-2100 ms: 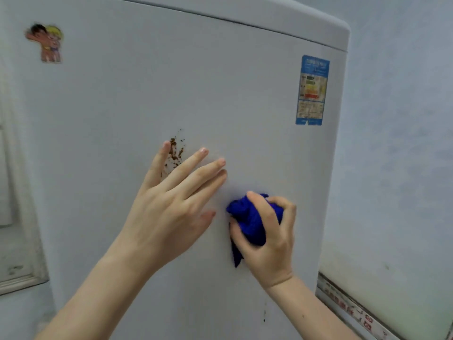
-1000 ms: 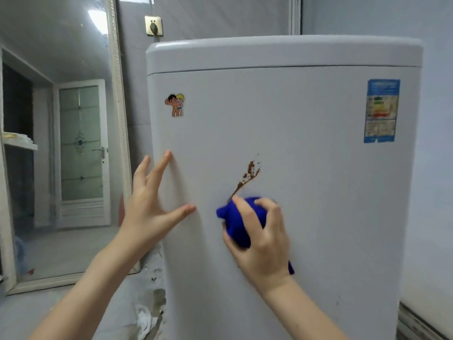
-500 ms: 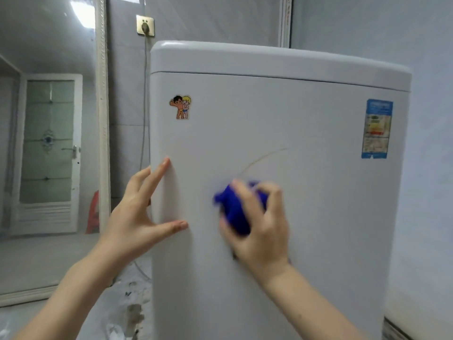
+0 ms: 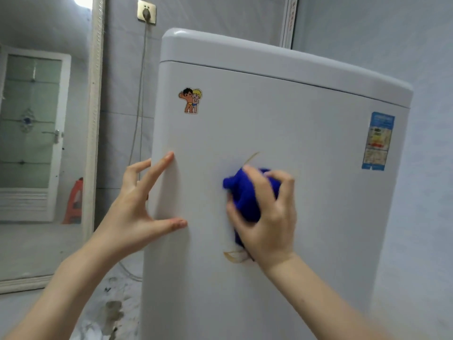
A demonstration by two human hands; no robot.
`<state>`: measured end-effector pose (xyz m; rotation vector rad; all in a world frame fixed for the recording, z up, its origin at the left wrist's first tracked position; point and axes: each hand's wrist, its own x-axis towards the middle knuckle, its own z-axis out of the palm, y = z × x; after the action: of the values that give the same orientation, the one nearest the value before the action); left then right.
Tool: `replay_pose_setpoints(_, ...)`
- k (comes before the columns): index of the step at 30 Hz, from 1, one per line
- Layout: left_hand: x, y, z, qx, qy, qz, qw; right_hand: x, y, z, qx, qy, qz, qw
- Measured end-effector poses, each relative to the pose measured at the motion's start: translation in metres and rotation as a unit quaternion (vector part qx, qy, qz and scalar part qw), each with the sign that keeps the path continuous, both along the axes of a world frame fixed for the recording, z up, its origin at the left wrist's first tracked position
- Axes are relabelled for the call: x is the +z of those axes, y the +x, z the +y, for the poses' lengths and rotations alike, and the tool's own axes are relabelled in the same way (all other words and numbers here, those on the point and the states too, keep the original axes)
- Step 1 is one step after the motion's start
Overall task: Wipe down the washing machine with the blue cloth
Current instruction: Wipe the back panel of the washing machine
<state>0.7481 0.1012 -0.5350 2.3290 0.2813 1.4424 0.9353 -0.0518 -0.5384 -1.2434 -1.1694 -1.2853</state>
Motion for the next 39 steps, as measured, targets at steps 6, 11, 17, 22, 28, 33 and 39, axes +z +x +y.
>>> replay_pose_setpoints(6, -0.001, 0.000, -0.002, 0.002, -0.002, -0.004, 1.000, -0.052, 0.049, -0.060, -0.036, -0.070, 0.016, 0.997)
replay_pose_setpoints(11, -0.002, 0.001, -0.002, 0.001, 0.004, -0.013, 1.000, 0.043, 0.029, -0.028, 0.004, 0.093, 0.141, 0.986)
replay_pose_setpoints(17, -0.001, 0.001, -0.001, -0.005, 0.013, -0.020, 1.000, -0.040, 0.005, -0.012, -0.021, -0.144, -0.141, 0.979)
replay_pose_setpoints(22, -0.002, 0.001, -0.006, -0.008, -0.004, -0.018, 1.000, -0.043, 0.056, -0.068, -0.043, -0.077, 0.050, 0.995)
replay_pose_setpoints(28, -0.002, 0.002, -0.003, -0.017, 0.003, -0.021, 1.000, 0.046, 0.013, -0.010, 0.014, 0.088, 0.128, 0.988)
replay_pose_setpoints(33, -0.001, -0.002, 0.002, -0.030, 0.012, -0.014, 0.999, -0.067, 0.013, -0.013, -0.024, -0.162, -0.217, 0.962)
replay_pose_setpoints(39, -0.001, -0.003, -0.004, -0.038, -0.003, -0.013, 0.999, -0.054, 0.060, -0.072, -0.069, -0.123, -0.042, 0.989)
